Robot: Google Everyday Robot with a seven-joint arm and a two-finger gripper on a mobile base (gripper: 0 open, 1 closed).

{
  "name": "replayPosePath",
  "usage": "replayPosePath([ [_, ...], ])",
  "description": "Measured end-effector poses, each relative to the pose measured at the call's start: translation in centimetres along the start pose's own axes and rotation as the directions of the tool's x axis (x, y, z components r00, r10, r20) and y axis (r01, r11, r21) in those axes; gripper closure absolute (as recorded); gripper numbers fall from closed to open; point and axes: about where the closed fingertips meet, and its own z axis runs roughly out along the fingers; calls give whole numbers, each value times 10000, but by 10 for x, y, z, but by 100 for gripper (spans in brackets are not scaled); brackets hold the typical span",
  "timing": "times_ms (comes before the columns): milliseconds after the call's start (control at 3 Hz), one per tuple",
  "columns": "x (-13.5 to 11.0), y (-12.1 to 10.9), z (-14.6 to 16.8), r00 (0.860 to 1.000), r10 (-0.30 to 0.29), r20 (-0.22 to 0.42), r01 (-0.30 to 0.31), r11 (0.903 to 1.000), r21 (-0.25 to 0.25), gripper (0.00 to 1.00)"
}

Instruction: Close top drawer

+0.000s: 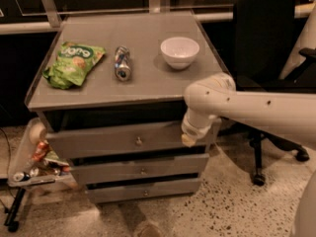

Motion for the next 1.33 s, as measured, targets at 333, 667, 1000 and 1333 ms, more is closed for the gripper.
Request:
replayPosePath([
  [333, -5, -10, 2, 10000, -14, -66, 15, 9999, 144, 100],
  [667, -1, -7, 1, 10000, -14, -67, 15, 9999, 143, 100],
  [1000, 46, 23, -10, 9984, 332, -464, -369, 9961, -800, 100],
  [1333, 150, 76, -50, 9756, 1490, -1613, -1767, 9689, -1734, 100],
])
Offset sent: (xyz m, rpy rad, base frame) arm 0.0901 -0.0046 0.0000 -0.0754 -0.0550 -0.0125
